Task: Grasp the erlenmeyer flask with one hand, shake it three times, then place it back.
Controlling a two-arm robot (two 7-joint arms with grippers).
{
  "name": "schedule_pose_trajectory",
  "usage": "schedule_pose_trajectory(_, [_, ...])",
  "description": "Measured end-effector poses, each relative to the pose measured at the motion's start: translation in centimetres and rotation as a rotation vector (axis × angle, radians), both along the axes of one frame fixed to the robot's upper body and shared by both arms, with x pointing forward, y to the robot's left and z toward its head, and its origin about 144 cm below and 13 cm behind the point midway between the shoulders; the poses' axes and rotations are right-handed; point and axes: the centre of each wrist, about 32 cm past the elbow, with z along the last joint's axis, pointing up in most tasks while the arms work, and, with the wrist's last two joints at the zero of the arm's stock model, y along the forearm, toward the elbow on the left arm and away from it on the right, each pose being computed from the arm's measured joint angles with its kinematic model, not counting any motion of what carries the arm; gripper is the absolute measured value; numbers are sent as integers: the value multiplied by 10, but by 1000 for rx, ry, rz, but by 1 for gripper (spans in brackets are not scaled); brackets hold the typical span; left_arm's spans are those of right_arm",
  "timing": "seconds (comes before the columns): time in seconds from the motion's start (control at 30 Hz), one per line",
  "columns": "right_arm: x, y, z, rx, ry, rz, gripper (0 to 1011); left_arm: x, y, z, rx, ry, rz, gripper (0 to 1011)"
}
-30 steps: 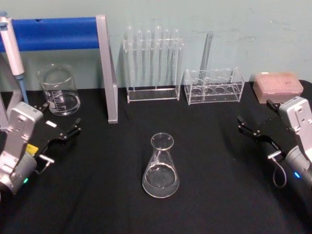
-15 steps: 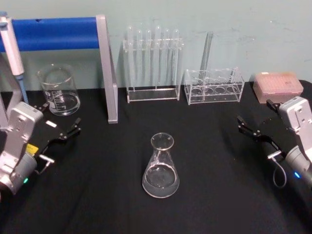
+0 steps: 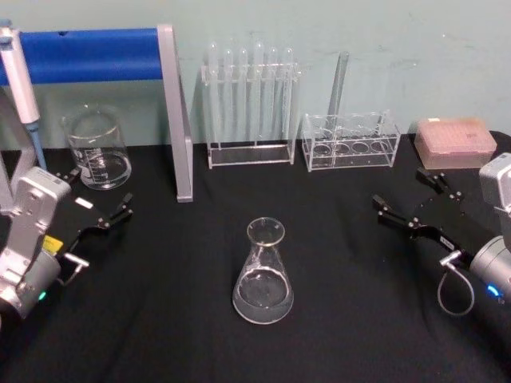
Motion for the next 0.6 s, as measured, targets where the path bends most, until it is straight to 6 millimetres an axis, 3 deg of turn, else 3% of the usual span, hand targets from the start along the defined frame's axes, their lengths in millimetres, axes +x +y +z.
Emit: schedule_pose_trajectory(0.6, [-11,9,8,72,3,270,1000,0,0,0,0,0,0,1001])
